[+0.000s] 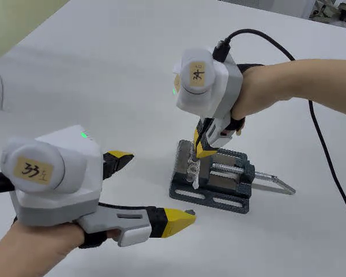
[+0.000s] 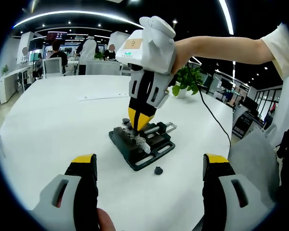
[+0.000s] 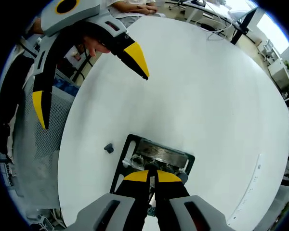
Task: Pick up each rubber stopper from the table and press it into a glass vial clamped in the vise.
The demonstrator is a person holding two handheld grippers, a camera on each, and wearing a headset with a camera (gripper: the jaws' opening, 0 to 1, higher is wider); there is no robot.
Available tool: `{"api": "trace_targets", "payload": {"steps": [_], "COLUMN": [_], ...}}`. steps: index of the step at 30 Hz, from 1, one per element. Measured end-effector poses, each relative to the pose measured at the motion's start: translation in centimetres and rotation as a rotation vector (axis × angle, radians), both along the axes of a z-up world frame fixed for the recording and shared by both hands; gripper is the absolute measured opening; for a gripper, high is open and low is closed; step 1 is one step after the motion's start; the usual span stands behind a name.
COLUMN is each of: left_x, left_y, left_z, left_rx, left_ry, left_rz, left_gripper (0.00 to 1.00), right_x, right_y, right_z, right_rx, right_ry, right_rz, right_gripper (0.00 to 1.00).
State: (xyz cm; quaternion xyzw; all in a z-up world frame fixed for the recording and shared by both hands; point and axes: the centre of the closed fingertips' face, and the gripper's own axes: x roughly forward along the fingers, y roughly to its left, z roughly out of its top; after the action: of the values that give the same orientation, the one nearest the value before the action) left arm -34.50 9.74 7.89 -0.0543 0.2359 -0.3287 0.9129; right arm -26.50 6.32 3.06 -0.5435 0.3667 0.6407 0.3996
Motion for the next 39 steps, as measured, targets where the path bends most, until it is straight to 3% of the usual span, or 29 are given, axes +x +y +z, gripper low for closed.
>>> {"api": "trace_targets", "payload": {"steps": [4,7,17,20,25,30,39], "left_x": [0.0,0.1,-0.1,-0.1,-0.2,-0.2,-0.4], "left_y": [0.0,0.0,-0.1,-0.1,0.0,0.0,0.0], "left_z": [0.0,0.1,0.0,0.0,-0.2,-0.3,-0.1], "left_rx": [0.003,0.002,0.004,0.008,0.017,0.028,0.049], "left_ry": [-0.002,-0.003,0.000,0.001,0.003,0.002,-0.007], "left_rz": [-0.003,-0.002,-0.007,-0.008,-0.014,-0.017,-0.019], "left_gripper": [0.90,0.90,0.90,0.91,0.92,0.93,0.97], "right_x": [0.3,0.2,-0.6,-1.1,-2.1,-2.2,-3.1], "right_y": [-0.6,-0.7,-0.7,-0.7,-0.9,-1.4,-2.1], "right_z": [-0.1,0.2,1.2,1.3,1.3,1.2,1.1], "right_rx": [-0.015,0.003,0.101,0.137,0.196,0.243,0.344], "right_ry": [-0.030,-0.012,0.026,0.039,0.058,0.041,0.045], "right_rz": [0.011,-0.007,-0.038,-0.047,-0.069,-0.107,-0.229], "right_gripper": [0.00,0.01,0.20,0.28,0.50,0.74,0.91]}}
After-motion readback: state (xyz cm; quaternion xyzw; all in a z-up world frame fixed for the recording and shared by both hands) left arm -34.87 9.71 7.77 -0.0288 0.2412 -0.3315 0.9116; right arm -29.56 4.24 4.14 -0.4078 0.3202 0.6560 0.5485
